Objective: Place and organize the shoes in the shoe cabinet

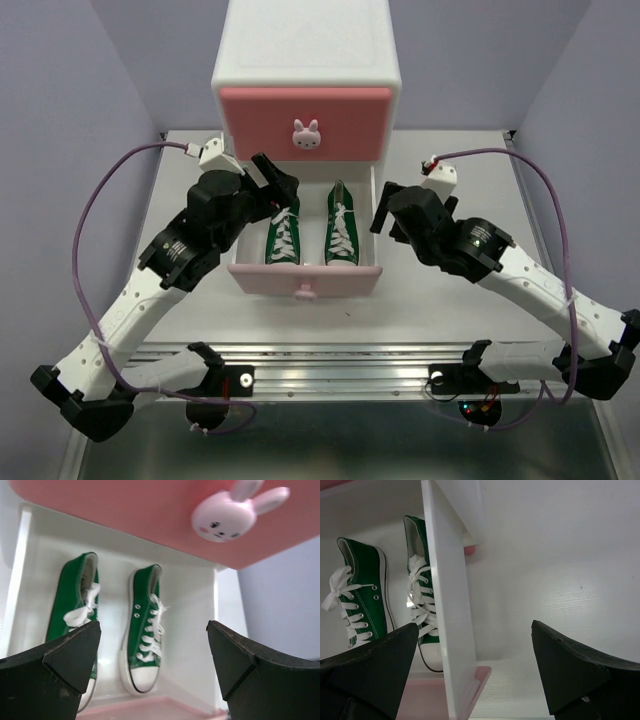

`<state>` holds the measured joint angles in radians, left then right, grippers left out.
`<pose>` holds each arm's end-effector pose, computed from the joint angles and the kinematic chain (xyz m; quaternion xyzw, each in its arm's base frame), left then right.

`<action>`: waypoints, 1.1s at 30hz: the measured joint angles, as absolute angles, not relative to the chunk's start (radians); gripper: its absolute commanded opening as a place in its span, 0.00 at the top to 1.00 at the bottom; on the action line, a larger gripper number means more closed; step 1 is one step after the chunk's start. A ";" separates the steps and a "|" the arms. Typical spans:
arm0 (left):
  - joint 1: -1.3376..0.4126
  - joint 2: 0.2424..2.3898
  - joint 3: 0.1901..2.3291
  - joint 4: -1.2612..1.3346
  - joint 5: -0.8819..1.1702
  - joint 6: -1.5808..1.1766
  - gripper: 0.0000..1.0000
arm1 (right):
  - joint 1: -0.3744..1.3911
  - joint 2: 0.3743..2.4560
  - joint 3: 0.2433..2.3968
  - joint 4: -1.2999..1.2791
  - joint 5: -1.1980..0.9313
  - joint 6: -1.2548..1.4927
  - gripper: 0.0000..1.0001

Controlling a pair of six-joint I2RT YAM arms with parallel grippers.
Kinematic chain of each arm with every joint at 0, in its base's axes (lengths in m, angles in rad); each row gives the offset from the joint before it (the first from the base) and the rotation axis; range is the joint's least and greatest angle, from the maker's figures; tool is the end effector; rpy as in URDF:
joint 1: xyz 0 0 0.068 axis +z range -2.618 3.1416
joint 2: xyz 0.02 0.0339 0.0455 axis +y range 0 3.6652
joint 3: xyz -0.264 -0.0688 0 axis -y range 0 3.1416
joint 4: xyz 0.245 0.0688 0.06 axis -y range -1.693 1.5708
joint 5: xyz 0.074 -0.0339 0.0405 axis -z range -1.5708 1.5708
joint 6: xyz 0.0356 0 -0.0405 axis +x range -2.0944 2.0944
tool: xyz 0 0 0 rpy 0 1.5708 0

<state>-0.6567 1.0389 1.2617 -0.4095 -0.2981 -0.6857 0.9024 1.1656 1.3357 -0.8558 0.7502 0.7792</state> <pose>0.1790 -0.1248 0.4336 -0.1058 0.7600 -0.3029 0.5653 0.1583 0.1613 0.3934 0.1048 0.8489 0.0761 0.5124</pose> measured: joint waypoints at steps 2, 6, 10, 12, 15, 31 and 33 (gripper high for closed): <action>-0.668 1.011 1.279 -0.428 -0.271 -0.703 0.01 | 0.902 1.212 1.368 -0.846 0.732 0.781 0.00; -0.714 0.972 1.315 -0.447 -0.222 -0.749 0.01 | 0.902 1.311 1.498 -0.774 0.687 0.721 0.00; -0.879 0.982 1.357 -0.473 -0.257 -0.797 0.01 | 0.896 1.381 1.660 -0.669 0.652 0.630 0.00; -0.957 1.010 1.386 -0.487 -0.281 -0.813 0.01 | 0.891 1.412 1.739 -0.641 0.640 0.598 0.00; -1.031 1.045 1.410 -0.505 -0.313 -0.844 0.01 | 0.870 1.489 1.928 -0.601 0.625 0.525 0.00; -1.401 1.069 1.465 -0.756 -0.423 -1.156 0.01 | 0.727 1.812 2.389 -0.373 0.421 0.270 0.00; -1.447 1.056 1.418 -0.771 -0.424 -1.237 0.01 | 0.702 1.845 2.389 -0.359 0.394 0.257 0.00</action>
<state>-1.4467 1.0561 1.4178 -0.7708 -0.4244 -1.2373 0.7025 1.8454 2.3894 -0.3588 0.3939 0.2569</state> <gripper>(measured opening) 0.986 0.998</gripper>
